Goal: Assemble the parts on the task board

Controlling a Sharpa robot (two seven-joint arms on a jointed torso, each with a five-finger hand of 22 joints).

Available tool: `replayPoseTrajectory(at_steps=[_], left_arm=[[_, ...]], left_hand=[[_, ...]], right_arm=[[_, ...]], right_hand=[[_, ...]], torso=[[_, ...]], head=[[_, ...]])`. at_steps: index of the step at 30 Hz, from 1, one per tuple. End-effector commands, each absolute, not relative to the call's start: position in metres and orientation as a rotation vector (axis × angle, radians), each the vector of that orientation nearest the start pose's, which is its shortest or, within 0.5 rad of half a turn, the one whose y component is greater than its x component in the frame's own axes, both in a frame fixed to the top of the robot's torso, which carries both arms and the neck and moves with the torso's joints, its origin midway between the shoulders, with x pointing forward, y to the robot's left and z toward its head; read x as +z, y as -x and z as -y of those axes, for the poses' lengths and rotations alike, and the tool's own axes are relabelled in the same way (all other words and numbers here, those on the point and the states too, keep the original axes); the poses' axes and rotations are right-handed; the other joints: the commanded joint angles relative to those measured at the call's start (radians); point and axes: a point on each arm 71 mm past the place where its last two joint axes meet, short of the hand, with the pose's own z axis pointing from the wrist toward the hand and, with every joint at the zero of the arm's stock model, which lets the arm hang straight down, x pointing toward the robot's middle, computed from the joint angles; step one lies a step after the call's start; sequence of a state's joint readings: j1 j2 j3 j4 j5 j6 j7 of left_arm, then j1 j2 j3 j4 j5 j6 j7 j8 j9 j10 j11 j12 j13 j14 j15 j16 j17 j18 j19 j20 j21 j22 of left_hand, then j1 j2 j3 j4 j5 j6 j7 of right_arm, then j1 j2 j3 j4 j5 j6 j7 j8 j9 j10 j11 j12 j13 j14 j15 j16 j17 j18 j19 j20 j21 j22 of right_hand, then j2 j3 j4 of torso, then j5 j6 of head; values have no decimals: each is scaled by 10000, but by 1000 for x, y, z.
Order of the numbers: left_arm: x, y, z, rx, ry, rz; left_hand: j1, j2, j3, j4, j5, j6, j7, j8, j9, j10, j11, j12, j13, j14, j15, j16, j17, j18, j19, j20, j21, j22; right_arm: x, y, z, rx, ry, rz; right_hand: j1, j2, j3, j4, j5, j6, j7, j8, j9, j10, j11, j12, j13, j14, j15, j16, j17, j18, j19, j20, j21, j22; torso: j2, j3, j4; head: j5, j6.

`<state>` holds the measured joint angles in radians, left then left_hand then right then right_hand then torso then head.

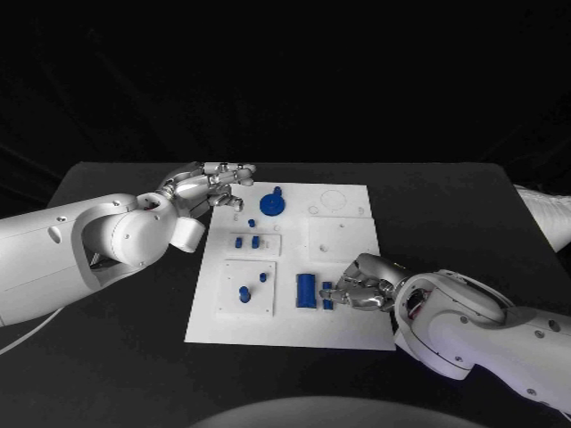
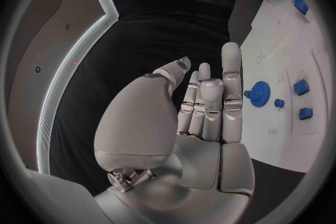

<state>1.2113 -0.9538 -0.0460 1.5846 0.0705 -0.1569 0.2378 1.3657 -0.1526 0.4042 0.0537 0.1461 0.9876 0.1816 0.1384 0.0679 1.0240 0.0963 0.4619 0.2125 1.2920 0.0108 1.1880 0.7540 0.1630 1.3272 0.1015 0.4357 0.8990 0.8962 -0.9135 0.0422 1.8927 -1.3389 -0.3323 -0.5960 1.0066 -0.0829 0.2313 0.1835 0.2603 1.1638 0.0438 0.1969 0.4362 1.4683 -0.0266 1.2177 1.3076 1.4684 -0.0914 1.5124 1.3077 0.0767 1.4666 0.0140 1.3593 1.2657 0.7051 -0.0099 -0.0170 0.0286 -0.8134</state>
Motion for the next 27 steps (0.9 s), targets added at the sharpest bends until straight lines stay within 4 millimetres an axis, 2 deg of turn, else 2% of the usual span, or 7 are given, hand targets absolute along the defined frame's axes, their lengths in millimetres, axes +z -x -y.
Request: replayPoseTrajectory(at_steps=[1, 8, 16, 19, 21, 23, 27], left_arm=[[-180, -473, -235, -16059, 12398, -15969], [-180, -473, -235, -16059, 12399, -15970], [-180, -473, -235, -16072, 12394, -15976], [-180, -473, -235, -16066, 12395, -15969], [-180, -474, -236, -16055, 12397, -15956], [-180, -474, -236, -16040, 12399, -15931], [-181, -478, -237, -15978, 12400, -15815]], left_hand=[[-33, 94, 17, -36, 46, -87, -17, 42, -1, -69, 10, 67, 14, -43, 4, -44, -11, 170, -30, 43, -55, -17], [-45, 98, 18, -27, 45, -90, -14, 46, -1, -77, 13, 74, 14, -47, 7, -46, -18, 169, -32, 45, -57, -19], [-45, 98, 18, -27, 45, -90, -14, 46, -1, -77, 13, 74, 14, -47, 7, -46, -18, 169, -32, 45, -57, -19], [-45, 98, 18, -27, 45, -90, -14, 46, -1, -77, 13, 74, 14, -47, 7, -46, -18, 169, -32, 45, -57, -19], [-45, 98, 18, -27, 45, -90, -14, 46, -1, -77, 13, 74, 14, -47, 7, -46, -18, 169, -32, 45, -57, -19], [-45, 98, 18, -27, 45, -90, -14, 46, -1, -77, 13, 74, 14, -47, 7, -46, -18, 169, -32, 45, -57, -19], [-91, 90, 6, -4, 38, -105, -10, 57, -2, -101, 22, 100, 14, -65, 15, -53, -47, 167, -42, 52, -67, -25]], right_arm=[[-258, -364, 159, 5907, -2593, -20689], [-258, -364, 160, 5900, -2635, -20591], [-255, -365, 164, 6151, -2754, -20280], [-254, -366, 169, 6712, -3000, -20015], [-251, -370, 174, 7365, -3319, -19733], [-247, -375, 179, 8132, -3804, -19438], [-232, -393, 195, 10162, -5483, -18438]], right_hand=[[-64, 59, -195, 87, -124, 34, -31, 37, 21, 74, -69, 49, 878, 856, -76, 18, 1804, -106, 135, -95, -1, 8], [4, 181, -798, 408, -624, -4, -38, 80, 66, 70, -75, 37, 888, 855, -80, 11, 1799, -105, 135, -102, -9, 10], [35, 250, -999, 541, -664, -16, -40, 94, 80, 70, -75, 35, 892, 853, -82, 4, 1789, -102, 131, -103, -22, -6], [131, 251, -1171, 597, -664, -137, 3, 41, 66, -13, -42, -170, 800, 827, -59, -80, 1674, -67, 66, -89, -156, -181], [267, 278, -1340, 643, -651, -319, 77, -54, 31, -119, 19, -397, 699, 791, -13, -191, 1525, -26, -22, -49, -330, -402], [449, 287, -1489, 637, -620, -724, 221, -300, -69, -221, 134, -582, 619, 770, 72, -259, 1441, 4, -91, 6, -468, -571], [1120, 395, -1713, 396, -415, -1345, 514, -747, -333, -790, 394, -1849, -2, 606, 294, -771, 806, 178, -436, 204, -1188, -1458]], torso=[[3, 0, 4], [4, 0, 5], [-8, 5, 1], [-25, 6, -3], [-33, -4, -7], [-65, -5, -20], [-160, -22, -58]], head=[[-2, -6], [-2, -14], [-3, -3], [-7, 40], [-18, 73], [-23, 103], [-64, 213]])
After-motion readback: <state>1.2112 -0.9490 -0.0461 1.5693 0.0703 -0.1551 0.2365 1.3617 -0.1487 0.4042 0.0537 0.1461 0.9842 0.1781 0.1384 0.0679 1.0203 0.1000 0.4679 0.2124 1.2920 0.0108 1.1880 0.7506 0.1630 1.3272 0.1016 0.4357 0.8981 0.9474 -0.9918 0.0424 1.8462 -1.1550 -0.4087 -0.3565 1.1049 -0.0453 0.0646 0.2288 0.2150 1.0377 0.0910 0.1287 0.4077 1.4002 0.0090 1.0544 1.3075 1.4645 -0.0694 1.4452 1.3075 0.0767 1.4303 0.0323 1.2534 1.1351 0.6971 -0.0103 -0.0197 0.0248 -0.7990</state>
